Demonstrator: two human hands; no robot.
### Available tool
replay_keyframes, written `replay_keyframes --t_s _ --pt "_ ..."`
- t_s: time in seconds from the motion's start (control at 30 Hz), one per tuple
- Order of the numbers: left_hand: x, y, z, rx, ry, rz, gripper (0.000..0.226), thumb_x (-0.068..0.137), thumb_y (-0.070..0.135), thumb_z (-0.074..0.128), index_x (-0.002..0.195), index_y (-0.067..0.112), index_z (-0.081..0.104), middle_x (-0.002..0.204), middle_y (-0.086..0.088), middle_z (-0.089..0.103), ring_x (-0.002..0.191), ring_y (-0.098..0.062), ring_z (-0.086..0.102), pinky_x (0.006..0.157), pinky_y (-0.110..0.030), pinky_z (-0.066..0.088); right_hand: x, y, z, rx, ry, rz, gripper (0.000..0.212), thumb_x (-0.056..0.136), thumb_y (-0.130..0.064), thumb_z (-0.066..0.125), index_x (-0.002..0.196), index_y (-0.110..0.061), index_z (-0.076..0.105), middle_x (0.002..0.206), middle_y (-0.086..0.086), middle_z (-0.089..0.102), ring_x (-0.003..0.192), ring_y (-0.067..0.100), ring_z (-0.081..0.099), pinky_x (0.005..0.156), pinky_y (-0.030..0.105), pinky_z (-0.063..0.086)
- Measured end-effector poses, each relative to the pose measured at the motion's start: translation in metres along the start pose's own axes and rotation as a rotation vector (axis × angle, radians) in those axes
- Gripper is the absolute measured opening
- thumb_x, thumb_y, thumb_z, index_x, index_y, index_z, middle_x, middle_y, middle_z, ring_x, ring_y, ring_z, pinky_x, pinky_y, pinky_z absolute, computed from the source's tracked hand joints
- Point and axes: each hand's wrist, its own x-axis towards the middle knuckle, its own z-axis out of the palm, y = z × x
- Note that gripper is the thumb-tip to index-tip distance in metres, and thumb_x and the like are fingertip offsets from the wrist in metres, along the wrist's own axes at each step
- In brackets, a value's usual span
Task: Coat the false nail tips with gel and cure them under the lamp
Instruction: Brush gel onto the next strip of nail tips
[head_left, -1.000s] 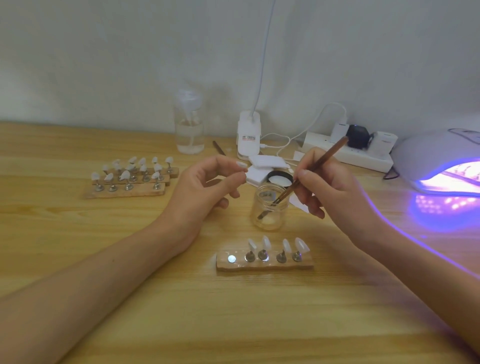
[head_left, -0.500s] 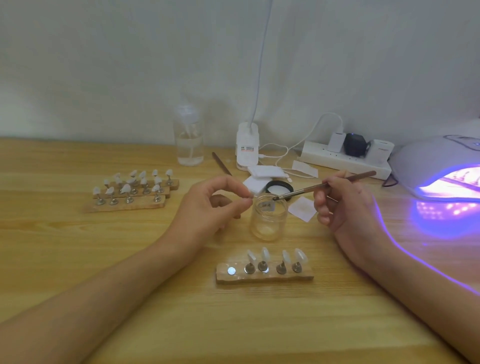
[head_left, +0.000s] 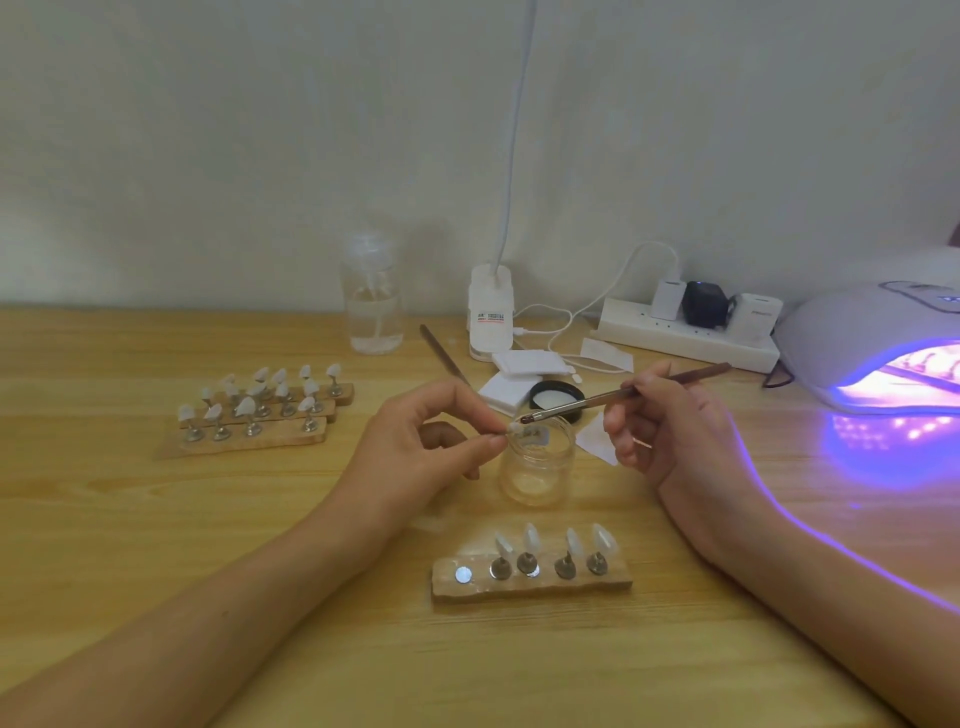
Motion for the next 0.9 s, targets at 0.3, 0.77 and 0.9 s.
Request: replay_keyframes --t_s 0.3,0.77,0.9 --pt "-0.0002 -0.001 -0.0014 0.016 -0.031 0.011 0.012 0.084 0.011 0.075 0.079 0.016 0.065 0.059 0.011 0.056 0.051 -0.008 0.039 0.048 -0.012 0.033 0.0001 0.0024 -0.0017 -0.046 0.033 -0.014 0.02 0.101 -0.011 0.046 0.082 -0.013 0.052 0.06 0.006 0.062 0.051 0.013 0.054 0.046 0.021 0.045" --pt "-0.0002 -0.0016 -0.0017 0.021 -0.03 -0.003 0.013 0.083 0.013 0.076 0.077 0.02 0.066 0.061 -0.01 0.047 0.052 -0.012 0.036 0.047 -0.014 0.031 0.0 0.0046 -0.0012 -0.065 0.003 -0.067 0.021 0.102 -0.01 0.046 0.082 -0.014 0.052 0.06 0.006 0.061 0.053 0.014 0.055 0.046 0.022 0.046" --pt "-0.0006 0.0004 -0.0013 0.028 -0.026 0.004 0.015 0.083 0.012 0.076 0.076 0.021 0.066 0.071 -0.025 0.052 0.057 -0.017 0.038 0.049 -0.017 0.032 0.0005 0.003 -0.0022 -0.014 0.008 -0.073 0.022 0.102 -0.009 0.044 0.082 -0.014 0.052 0.06 0.006 0.061 0.051 0.013 0.054 0.046 0.022 0.045"
